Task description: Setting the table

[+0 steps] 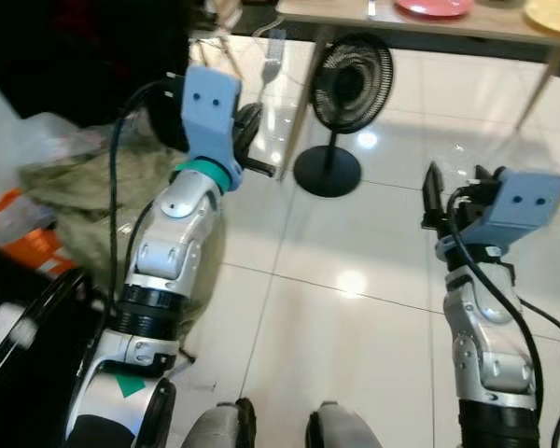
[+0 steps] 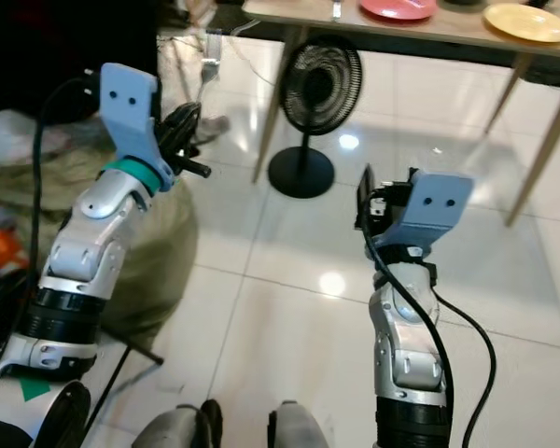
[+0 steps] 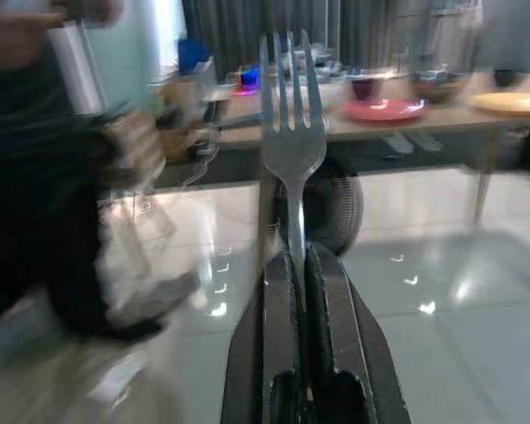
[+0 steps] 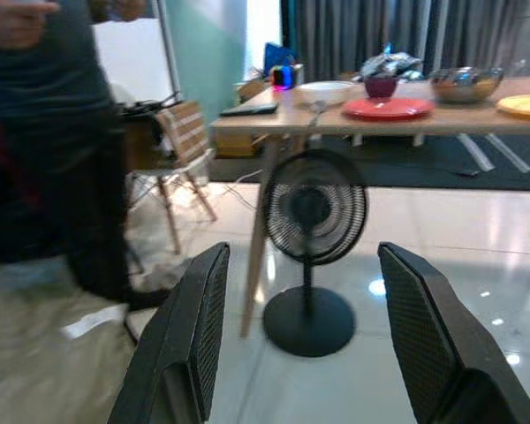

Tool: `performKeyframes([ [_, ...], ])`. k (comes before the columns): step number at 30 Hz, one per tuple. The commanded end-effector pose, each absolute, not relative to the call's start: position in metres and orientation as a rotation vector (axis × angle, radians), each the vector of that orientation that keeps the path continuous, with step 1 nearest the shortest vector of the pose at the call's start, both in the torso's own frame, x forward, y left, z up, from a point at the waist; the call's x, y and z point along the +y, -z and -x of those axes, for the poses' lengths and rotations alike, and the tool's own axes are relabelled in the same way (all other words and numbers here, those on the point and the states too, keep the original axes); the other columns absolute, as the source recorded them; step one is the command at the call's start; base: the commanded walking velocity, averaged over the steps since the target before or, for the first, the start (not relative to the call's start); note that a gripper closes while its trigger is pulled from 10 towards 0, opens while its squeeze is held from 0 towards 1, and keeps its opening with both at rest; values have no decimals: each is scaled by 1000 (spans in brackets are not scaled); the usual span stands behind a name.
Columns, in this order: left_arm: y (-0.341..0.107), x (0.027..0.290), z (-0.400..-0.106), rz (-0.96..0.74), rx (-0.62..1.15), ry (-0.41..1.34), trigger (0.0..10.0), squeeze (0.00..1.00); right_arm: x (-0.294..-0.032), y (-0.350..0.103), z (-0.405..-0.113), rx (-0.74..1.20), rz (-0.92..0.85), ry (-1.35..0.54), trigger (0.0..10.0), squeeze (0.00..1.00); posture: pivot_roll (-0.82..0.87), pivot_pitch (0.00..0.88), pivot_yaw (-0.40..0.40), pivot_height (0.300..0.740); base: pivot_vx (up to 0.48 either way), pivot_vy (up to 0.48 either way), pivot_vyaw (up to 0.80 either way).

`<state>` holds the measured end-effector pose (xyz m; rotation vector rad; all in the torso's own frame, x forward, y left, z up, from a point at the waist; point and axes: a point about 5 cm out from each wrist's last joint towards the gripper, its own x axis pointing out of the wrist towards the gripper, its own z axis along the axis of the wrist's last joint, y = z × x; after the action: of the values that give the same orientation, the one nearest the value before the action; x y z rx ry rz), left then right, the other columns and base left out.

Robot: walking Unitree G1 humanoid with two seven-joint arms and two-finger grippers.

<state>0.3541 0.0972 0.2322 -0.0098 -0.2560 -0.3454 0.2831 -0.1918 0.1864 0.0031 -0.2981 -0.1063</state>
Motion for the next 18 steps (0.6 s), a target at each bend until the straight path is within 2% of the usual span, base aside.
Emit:
performKeyframes([
  [1, -230, 92, -354, 5, -251, 361, 10000, 0, -195, -184, -281, -290, -10, 118, 10000, 0, -137, 0, 113, 740, -334, 0, 0],
  [15, -229, 89, -354, 7, -251, 367, 10000, 0, -196, -185, -281, -293, 1, 120, 10000, 0, -146, 0, 112, 740, -331, 0, 0],
  [18, -229, 89, -354, 8, -250, 366, 10000, 0, -197, -184, -280, -291, 2, 120, 10000, 0, -147, 0, 112, 740, 0, 0, 0],
])
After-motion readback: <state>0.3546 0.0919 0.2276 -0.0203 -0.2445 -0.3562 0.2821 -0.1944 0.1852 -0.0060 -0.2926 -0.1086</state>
